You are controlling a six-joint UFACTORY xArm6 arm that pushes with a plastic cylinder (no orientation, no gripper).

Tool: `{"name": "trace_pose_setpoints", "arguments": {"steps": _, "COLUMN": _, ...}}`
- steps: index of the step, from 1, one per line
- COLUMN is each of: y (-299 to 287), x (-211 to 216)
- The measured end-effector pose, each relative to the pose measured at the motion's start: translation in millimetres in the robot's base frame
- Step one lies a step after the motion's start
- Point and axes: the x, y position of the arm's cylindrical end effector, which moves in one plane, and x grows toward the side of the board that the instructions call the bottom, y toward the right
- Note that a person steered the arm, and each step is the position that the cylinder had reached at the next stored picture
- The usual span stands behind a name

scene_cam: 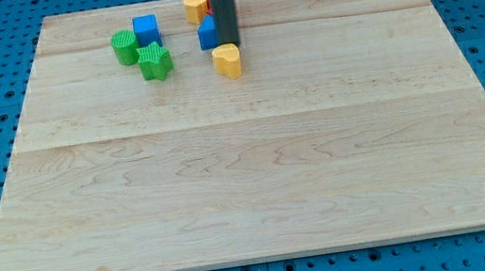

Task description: Push the blue triangle above the green star

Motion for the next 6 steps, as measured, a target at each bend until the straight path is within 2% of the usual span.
{"name": "trace_pose_setpoints", "arguments": {"steps": 1, "y": 42.1, "x": -0.4}}
{"name": "trace_pose_setpoints", "arguments": {"steps": 3, "y": 15.8, "x": -20.5}}
{"name": "trace_pose_setpoints", "arguments": {"steps": 4, "y": -27.6, "x": -33.6}}
{"name": "trace_pose_setpoints", "arguments": {"steps": 6, "y": -130.9, "x": -26.1}}
